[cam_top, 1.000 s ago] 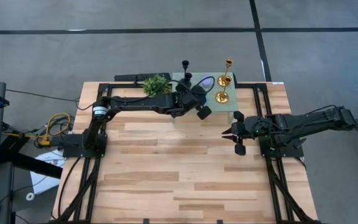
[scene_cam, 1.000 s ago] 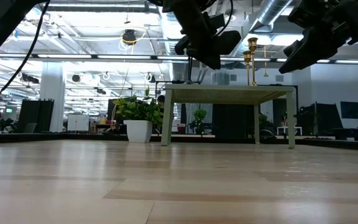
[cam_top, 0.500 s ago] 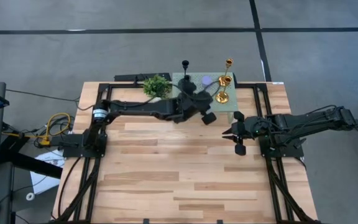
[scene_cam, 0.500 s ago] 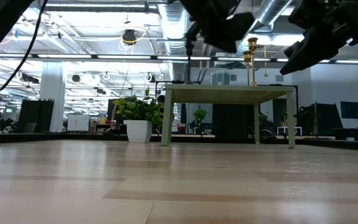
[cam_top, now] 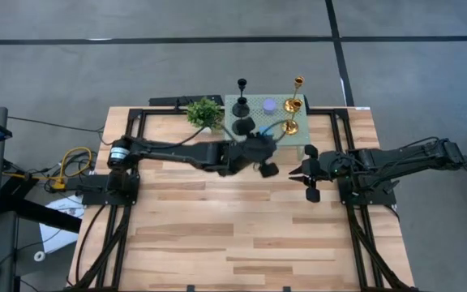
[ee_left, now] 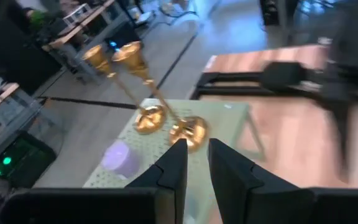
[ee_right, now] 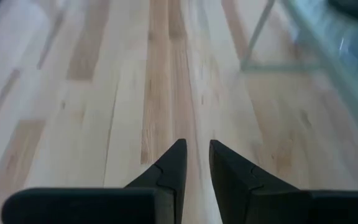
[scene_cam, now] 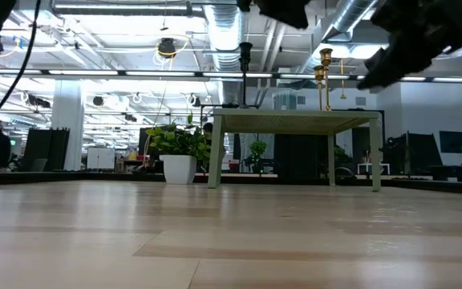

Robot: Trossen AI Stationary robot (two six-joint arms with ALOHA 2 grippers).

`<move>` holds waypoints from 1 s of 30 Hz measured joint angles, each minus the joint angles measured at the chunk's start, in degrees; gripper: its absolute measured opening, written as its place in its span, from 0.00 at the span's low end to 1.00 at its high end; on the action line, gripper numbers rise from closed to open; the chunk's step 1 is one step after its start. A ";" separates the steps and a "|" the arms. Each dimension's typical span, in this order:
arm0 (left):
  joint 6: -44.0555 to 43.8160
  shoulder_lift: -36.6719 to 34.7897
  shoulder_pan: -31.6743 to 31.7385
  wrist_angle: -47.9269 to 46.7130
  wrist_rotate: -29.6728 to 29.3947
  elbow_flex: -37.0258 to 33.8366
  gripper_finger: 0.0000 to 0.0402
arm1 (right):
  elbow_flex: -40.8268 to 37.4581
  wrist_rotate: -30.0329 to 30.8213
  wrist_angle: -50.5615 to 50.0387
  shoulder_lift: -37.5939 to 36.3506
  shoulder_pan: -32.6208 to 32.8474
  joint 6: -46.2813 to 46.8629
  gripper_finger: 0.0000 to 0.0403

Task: Pick & Place candle stick holders
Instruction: Align the blue scented candle with the violet scented candle on the shelf

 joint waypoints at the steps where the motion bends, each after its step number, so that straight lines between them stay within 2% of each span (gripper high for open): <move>1: 0.00 -0.52 -1.04 -1.42 -0.34 0.00 0.16 | 0.00 0.00 1.67 0.06 0.00 -0.81 0.15; 3: 0.00 -1.37 -3.17 -5.01 -3.33 -0.13 0.14 | 0.00 0.00 6.30 0.93 -0.01 -2.37 0.15; 6: 0.02 -3.38 -6.55 -7.18 -11.34 -2.99 0.08 | 0.02 -0.40 12.20 3.25 0.01 -4.73 0.13; 9: 0.03 -6.54 -9.88 -7.68 -16.65 -7.65 0.02 | 0.02 -0.28 16.93 7.60 -0.03 -6.67 0.07; 11: -0.55 -9.25 -11.70 -7.42 -17.13 -11.25 0.01 | 0.02 0.62 20.62 11.37 -0.03 -8.09 0.02; 15: -4.97 -15.15 -14.15 -7.33 -17.16 -19.44 0.01 | 0.02 5.37 29.81 19.41 -0.01 -10.02 0.01; 23: -14.10 -27.49 -16.25 -5.58 -17.07 -36.06 0.01 | 0.05 22.84 48.00 28.92 -0.01 -15.29 0.00; 28: -15.14 -32.89 -16.31 -0.65 -17.13 -43.13 0.01 | 1.82 29.57 48.35 30.86 -0.33 -16.53 0.00; 30: -15.11 -34.22 -16.31 1.09 -17.08 -44.96 0.01 | 2.50 29.81 48.36 32.00 -1.00 -16.87 0.00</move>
